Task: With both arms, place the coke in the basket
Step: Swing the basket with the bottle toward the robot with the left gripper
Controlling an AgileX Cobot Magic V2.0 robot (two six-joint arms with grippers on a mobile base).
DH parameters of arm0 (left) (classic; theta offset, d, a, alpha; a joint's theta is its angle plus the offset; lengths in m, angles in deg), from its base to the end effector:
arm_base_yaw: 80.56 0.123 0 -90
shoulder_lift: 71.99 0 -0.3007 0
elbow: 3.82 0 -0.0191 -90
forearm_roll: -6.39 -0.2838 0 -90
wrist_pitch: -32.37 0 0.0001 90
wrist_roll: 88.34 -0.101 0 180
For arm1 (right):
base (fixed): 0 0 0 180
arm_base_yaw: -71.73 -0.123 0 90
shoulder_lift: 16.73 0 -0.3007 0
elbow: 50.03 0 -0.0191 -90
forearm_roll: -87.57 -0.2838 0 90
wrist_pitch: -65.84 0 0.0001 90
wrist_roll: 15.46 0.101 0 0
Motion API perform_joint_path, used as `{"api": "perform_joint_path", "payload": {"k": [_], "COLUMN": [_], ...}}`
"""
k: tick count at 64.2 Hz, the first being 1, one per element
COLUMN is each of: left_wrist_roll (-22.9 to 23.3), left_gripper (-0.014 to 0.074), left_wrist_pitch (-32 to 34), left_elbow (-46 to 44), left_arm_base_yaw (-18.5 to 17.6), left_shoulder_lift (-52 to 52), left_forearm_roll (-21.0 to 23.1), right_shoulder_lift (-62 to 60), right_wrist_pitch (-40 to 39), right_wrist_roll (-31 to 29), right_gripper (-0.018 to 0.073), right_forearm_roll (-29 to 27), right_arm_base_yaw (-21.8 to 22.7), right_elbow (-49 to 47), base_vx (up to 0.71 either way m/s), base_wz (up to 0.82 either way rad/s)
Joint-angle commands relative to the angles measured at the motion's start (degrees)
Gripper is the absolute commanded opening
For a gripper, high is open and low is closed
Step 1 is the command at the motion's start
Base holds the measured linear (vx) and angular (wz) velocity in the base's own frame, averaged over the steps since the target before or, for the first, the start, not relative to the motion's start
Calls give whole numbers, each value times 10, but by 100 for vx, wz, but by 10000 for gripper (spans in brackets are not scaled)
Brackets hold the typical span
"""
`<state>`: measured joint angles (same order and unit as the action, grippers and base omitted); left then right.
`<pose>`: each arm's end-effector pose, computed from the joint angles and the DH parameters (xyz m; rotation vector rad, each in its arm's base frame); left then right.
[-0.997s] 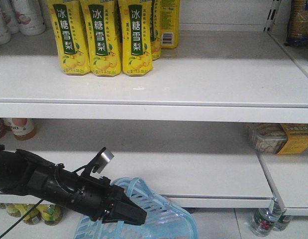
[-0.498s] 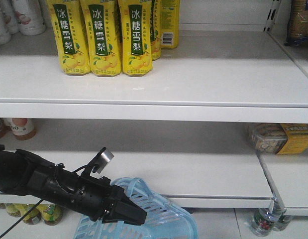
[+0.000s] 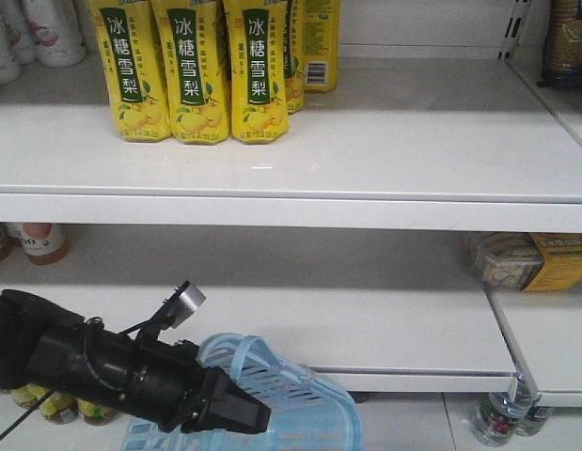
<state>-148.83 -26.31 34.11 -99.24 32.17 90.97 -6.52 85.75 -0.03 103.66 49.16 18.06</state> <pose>0.2460 -0.1739 0.1560 0.3603 2.5692 -1.5696 0.0755 0.0210 0.2394 -0.2604 1.6856 0.2168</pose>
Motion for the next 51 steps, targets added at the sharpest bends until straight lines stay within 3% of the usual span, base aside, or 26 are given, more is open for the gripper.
{"api": "perform_joint_path", "payload": {"k": [1, 13, 30, 51], "left_wrist_roll": [-14, -15, -15, -13], "left_gripper": [-8, -8, -8, -8], "left_wrist_pitch": [-17, 56, 175, 333], "left_elbow": [17, 75, 164, 231], "left_arm_base_yaw": [-15, -37, -38, -38], "left_shoulder_lift": [-95, -251, -447, -686], "left_forearm_roll": [50, 47, 47, -114], "right_shoulder_lift": [6, 6, 6, 6], "right_wrist_pitch": [-36, -36, -36, -37], "right_wrist_roll": [-2, -2, -2, -3], "right_gripper": [-9, -9, -9, -9], "right_forearm_roll": [6, 6, 6, 6], "right_arm_base_yaw": [3, 3, 3, 3], "right_elbow": [-15, -15, -15, -15], "base_vx": [0, 0, 0, 0], "base_wz": [0, 0, 0, 0]}}
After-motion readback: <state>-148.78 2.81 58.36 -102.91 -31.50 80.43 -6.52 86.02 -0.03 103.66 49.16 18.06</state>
